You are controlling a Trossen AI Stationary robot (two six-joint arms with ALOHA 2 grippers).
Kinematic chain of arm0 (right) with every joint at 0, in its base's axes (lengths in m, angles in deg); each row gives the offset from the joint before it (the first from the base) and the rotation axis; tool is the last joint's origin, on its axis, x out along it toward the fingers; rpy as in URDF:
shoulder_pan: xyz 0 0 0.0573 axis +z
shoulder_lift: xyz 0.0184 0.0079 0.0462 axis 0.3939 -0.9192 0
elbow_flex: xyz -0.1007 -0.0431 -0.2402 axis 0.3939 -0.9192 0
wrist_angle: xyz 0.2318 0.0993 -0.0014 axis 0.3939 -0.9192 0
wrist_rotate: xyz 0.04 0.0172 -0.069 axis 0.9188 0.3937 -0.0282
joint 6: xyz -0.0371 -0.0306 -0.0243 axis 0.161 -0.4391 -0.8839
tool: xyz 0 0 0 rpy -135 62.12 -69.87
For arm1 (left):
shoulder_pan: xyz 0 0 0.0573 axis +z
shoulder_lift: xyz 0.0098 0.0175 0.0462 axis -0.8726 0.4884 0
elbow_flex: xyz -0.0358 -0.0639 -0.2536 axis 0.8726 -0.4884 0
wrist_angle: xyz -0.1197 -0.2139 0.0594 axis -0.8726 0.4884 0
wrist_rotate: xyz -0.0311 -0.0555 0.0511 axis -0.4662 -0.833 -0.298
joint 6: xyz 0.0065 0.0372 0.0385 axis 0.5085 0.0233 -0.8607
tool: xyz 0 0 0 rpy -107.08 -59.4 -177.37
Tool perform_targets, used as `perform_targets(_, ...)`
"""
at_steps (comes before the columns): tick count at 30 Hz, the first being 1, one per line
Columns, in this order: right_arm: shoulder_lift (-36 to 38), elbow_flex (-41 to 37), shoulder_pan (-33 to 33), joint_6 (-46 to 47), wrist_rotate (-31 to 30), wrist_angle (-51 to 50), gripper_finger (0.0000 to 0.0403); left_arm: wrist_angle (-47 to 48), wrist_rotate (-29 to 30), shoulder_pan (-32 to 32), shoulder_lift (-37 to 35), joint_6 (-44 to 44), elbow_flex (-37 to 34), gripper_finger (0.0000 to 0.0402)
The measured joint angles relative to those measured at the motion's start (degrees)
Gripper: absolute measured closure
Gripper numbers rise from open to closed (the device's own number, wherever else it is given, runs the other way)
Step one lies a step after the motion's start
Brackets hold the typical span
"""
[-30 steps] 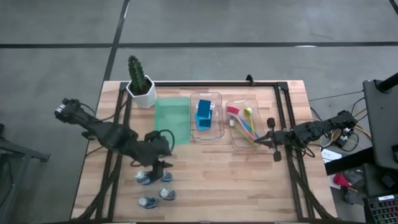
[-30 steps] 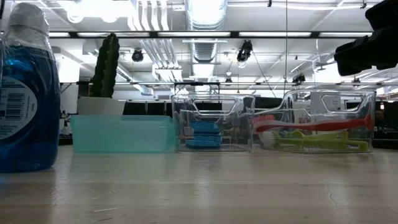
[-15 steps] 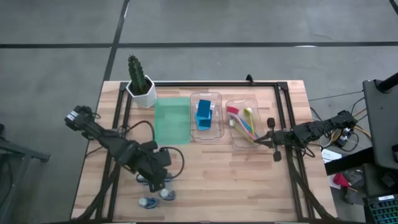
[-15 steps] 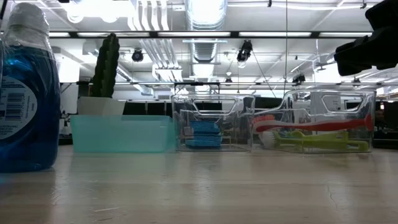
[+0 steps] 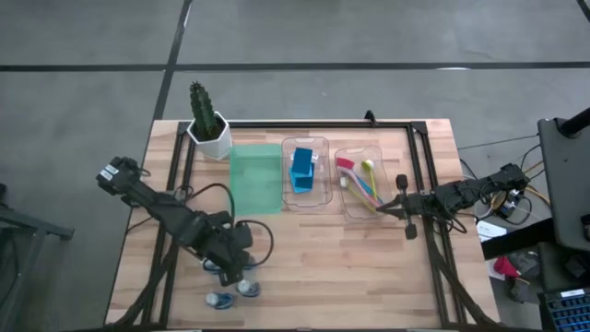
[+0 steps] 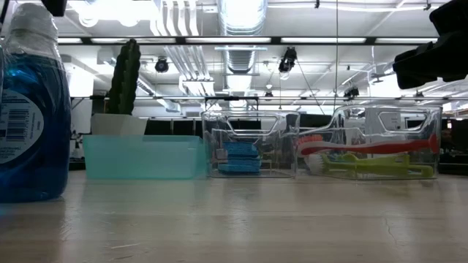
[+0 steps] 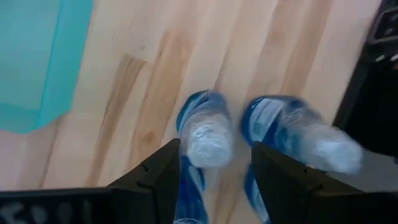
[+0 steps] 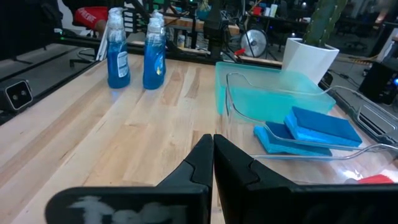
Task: Pick & Place Kitchen Sink Supplies
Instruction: Put the blue liquid soap into the green bin
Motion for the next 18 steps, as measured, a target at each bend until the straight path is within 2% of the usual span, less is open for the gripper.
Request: perform_targets(18,0.00,0.00,0.01,0.02,0.00,-0.01,0.0394,-6.64,-0.90,-0.02,0.02,0.48,-6.26,0.0213)
